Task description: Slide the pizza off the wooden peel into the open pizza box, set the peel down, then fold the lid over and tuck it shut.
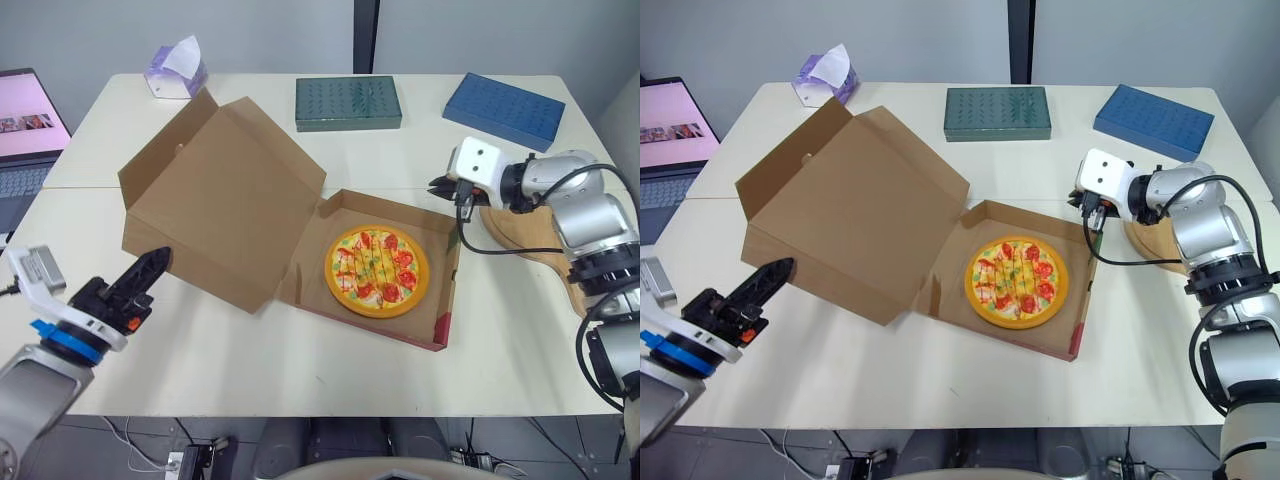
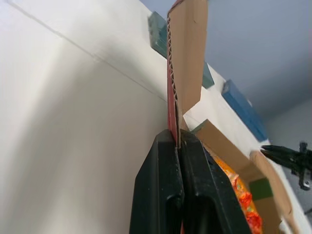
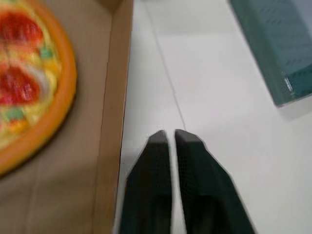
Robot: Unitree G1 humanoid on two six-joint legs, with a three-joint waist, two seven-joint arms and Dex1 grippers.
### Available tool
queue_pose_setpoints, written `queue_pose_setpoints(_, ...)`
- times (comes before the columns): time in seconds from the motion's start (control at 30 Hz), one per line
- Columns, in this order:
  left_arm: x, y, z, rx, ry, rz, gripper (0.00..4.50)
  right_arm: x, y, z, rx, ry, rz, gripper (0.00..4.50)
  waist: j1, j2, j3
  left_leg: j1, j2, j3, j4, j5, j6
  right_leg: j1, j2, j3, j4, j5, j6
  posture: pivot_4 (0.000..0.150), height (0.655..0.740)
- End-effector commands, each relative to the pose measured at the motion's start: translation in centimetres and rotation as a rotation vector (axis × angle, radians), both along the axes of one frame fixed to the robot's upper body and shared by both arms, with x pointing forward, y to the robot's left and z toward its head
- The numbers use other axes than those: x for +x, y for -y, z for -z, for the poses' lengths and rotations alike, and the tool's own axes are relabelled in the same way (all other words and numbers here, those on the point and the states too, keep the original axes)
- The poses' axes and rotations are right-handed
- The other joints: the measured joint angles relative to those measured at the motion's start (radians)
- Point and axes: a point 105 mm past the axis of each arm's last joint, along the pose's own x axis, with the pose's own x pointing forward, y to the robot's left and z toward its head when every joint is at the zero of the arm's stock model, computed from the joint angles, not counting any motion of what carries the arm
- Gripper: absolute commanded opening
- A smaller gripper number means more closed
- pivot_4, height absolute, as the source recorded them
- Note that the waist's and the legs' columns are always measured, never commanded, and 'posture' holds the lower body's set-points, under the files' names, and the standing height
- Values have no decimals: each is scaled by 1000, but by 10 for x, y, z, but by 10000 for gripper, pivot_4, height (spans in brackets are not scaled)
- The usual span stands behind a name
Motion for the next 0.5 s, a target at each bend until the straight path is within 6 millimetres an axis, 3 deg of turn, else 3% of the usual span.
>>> queue_pose_setpoints(0.03, 7, -7, -13, 60, 51, 27, 0, 7, 5, 1, -80, 42, -13, 275, 0, 0, 0, 0, 0, 0, 0, 0, -1, 0, 0, 0, 0, 0, 0, 1500, 7400)
queue_pose_setpoints(0.13, 15, -13, -19, 102, 66, 49, 0, 14, 13, 8, -149, 59, -5, 275, -1, 0, 0, 0, 0, 0, 0, 1, -1, -1, 0, 0, 0, 0, 0, 1500, 7400)
queue_pose_setpoints(0.23, 24, -17, -25, 138, 81, 77, 0, 6, 13, 14, -149, -21, -50, 275, -2, 0, 0, 0, 0, 0, -1, 1, -1, -1, 0, 0, 1, 0, 0, 1500, 7400)
queue_pose_setpoints(0.5, 52, -13, -41, 281, 148, 185, 0, -45, -2, 33, -94, -242, -249, 275, -2, 0, 0, 0, 1, -1, -3, 1, -1, -1, 0, -2, 1, 0, 0, 1500, 7400)
